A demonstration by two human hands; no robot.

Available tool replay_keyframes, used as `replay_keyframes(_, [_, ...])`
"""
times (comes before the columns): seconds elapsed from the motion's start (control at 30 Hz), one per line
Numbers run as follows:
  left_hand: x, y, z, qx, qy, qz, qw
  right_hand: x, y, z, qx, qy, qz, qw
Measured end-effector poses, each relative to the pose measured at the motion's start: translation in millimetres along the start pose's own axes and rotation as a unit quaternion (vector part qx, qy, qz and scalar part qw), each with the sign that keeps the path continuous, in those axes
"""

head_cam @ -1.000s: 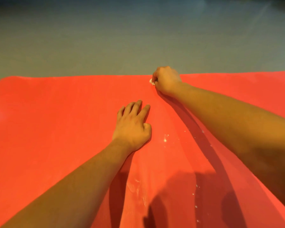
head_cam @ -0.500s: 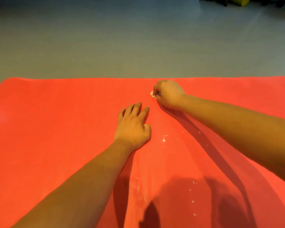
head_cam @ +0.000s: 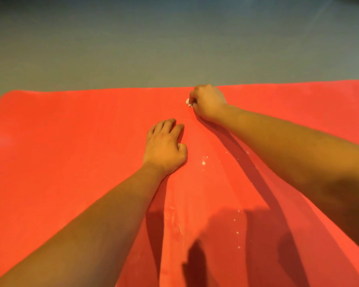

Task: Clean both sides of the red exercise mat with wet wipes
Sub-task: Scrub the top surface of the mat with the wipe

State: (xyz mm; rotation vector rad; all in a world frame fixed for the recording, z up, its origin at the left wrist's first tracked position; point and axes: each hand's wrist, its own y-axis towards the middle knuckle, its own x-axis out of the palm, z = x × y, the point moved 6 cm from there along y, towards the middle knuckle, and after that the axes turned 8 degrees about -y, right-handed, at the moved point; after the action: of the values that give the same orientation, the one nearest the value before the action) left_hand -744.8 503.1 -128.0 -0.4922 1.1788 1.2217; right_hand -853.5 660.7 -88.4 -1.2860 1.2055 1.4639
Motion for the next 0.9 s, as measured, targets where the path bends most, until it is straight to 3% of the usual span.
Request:
replay_keyframes(0.3, [-5,-2,2,0.022,-0.019,0.02,0.999,-20,-161,-53,-0.168,0.049,-0.029,0.984])
replay_keyframes(0.37, [-5,-2,2,0.032,-0.032,0.029,0.999,-22,-155,-51,-0.165,0.042,-0.032,0.985])
replay_keyframes(0.53, [-5,-2,2,0.049,-0.049,0.043,0.997,-13,-78,-21,-0.039,0.001,-0.016,0.999])
replay_keyframes(0.63, [-6,-1,2,0.043,-0.043,0.038,0.997,-10,-71,-19,-0.014,-0.006,-0.029,0.999])
replay_keyframes(0.9, [-8,-5,4,0.037,-0.015,0.024,0.999,-34,-202,-58,-0.124,0.054,-0.029,0.99])
